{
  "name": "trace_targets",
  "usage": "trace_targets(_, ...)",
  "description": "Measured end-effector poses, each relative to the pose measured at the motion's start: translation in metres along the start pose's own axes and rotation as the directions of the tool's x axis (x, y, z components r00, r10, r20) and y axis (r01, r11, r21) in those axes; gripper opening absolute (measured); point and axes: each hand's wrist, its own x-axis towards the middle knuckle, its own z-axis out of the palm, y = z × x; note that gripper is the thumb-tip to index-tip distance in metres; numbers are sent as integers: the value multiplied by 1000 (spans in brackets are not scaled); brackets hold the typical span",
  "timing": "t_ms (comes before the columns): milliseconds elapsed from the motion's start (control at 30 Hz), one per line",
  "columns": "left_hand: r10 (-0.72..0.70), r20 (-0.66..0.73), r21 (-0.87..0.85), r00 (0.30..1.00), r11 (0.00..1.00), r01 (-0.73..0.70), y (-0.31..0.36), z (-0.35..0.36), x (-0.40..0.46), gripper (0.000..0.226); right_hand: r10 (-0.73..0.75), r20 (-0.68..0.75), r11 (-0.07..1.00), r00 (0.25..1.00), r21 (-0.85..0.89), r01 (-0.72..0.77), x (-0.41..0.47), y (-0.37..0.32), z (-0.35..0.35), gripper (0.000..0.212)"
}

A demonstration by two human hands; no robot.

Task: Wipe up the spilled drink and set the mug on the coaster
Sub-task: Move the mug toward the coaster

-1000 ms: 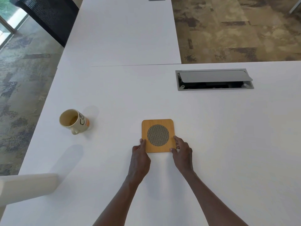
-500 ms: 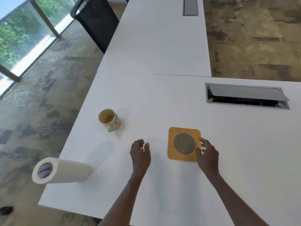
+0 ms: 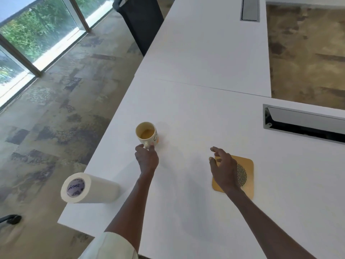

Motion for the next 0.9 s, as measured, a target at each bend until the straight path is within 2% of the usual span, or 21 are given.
trace_targets(67,15,57,35,998,999,-17,-4,-2,8,45,-23,22,1000,999,-5,24,4,-8,9,33)
trace_targets(200,43,81,13,996,999,-44,-7,-3,18,46,-53,54,998,997,-11,54,8,-21,20,33)
trace_targets(500,-15,53,-244,998,969,28,-12,-4,24,29,-99,89,995,991,-20,101,9,-30,33,31)
trace_targets(900,32,111,-261,993,965,-2,-12,-7,2,29,-101,137,995,985,13,100,15,-34,33,33)
